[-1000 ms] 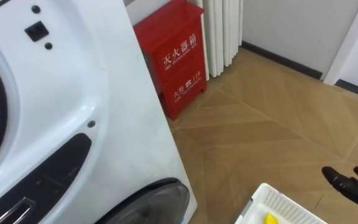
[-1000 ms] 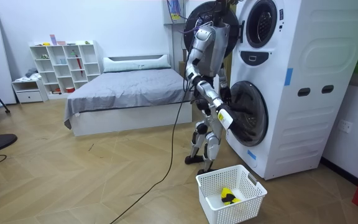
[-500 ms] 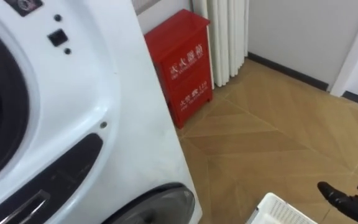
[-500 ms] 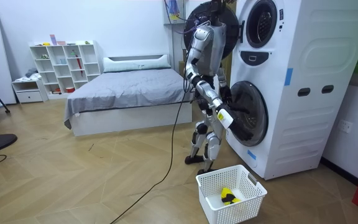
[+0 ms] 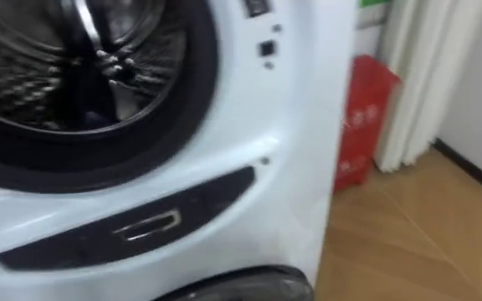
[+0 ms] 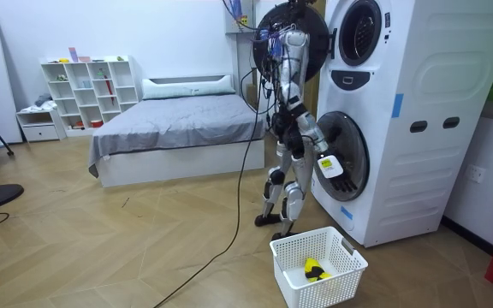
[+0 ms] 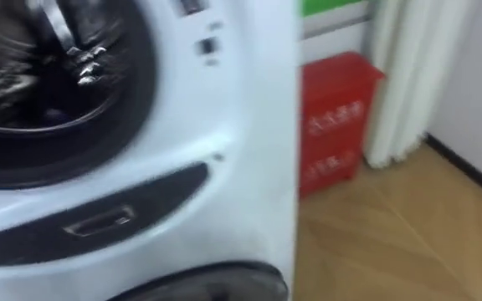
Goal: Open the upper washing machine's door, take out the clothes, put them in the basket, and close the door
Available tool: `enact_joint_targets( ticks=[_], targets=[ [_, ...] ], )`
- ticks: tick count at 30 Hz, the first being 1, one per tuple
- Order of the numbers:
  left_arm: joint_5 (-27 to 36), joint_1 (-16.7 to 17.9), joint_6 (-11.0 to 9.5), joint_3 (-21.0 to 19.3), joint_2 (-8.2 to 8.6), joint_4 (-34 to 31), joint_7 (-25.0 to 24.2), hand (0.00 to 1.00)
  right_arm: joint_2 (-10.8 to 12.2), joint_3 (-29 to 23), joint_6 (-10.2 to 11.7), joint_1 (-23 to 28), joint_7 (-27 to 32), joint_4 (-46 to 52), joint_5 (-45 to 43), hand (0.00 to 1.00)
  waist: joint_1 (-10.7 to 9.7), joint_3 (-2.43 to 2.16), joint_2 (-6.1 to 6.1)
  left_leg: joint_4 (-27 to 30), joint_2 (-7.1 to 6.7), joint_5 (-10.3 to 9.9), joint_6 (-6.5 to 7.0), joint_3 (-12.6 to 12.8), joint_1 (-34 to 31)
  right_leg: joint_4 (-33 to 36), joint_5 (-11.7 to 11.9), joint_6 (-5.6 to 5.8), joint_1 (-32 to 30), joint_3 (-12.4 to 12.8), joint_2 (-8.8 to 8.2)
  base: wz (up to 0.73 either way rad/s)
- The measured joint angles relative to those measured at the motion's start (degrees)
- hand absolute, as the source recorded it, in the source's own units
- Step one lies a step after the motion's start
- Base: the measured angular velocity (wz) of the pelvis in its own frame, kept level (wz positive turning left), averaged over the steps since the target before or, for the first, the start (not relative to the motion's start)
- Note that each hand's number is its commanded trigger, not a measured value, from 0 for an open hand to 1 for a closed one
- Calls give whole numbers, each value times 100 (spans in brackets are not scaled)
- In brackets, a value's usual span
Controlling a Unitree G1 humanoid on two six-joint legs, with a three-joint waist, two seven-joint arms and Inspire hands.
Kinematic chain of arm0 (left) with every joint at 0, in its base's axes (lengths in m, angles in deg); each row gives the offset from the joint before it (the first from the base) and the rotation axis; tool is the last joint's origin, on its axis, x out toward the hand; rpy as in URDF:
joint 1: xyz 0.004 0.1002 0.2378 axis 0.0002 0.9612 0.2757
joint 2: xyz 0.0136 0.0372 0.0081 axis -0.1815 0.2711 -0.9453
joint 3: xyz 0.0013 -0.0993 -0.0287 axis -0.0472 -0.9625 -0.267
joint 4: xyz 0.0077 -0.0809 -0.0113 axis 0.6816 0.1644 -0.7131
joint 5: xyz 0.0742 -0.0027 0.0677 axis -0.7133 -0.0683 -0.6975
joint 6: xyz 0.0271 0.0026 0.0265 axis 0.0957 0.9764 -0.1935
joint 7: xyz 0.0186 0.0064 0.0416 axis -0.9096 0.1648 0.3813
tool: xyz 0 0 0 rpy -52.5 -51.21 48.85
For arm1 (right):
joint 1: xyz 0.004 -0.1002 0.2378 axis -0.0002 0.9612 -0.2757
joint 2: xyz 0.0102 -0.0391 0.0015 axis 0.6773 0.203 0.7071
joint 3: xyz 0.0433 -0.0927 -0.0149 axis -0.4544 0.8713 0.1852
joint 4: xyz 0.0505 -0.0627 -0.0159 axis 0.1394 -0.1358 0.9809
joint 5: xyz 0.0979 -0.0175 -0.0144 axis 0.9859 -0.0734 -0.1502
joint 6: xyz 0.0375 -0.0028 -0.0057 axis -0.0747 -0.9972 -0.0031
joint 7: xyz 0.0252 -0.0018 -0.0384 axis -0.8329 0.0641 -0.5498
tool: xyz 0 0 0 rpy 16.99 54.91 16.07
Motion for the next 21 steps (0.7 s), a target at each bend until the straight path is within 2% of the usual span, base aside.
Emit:
enact_joint_targets(
  ticks=[1,2,4,7,8,10,11,13,16,21],
  targets=[
    [-29,23,-3,-78,12,14,0,0,84,-1,7,-58,-14,-270,-3,0,84,15,-42,-3,18,0,0,-64,39,-163,37,-5,152,-112,-10,44],
    [-46,34,-3,-214,44,35,19,0,172,1,12,-85,-20,-510,-3,0,145,-2,-85,-7,27,0,0,-139,57,-306,66,-7,277,-211,-18,47],
    [-52,49,-25,-329,82,70,62,0,280,2,64,-122,-51,-904,-6,0,177,11,-115,-43,31,-1,-1,-273,118,-512,109,-4,491,-394,-33,51],
    [-44,80,-26,-347,111,78,94,0,327,21,72,-132,-119,-1436,-11,0,270,2,-136,-130,10,-1,-1,-441,190,-675,107,1,685,-569,-56,33],
    [-47,83,-26,-450,131,92,90,0,327,30,64,-169,-157,-1637,-31,0,330,31,-140,-155,12,-1,-1,-461,222,-680,104,4,733,-578,-52,10],
    [-106,100,-25,-596,141,161,93,0,327,107,63,-178,-223,-1808,-194,0,390,38,-139,-158,17,-1,-1,-482,216,-681,103,5,737,-607,-48,0],
    [-109,85,-25,-684,153,221,91,0,328,116,61,-179,-268,-1879,-285,0,416,56,-166,-163,18,-1,-1,-516,211,-689,103,5,738,-632,-48,0],
    [-120,77,-23,-764,167,261,80,0,327,140,61,-184,-341,-1975,-416,0,440,53,-167,-170,10,-1,-1,-596,178,-718,103,5,749,-660,-52,7],
    [-159,105,-20,-892,192,258,42,0,327,295,17,-138,-411,-2006,-638,0,480,58,-183,-167,-5,-1,-1,-597,128,-767,103,5,735,-682,-65,7],
    [-323,125,-14,-1231,274,284,30,0,386,358,-10,-71,-465,-2010,-990,0,622,40,-240,-157,-26,-1,0,-598,133,-762,92,20,744,-675,-90,2]
  ],
)
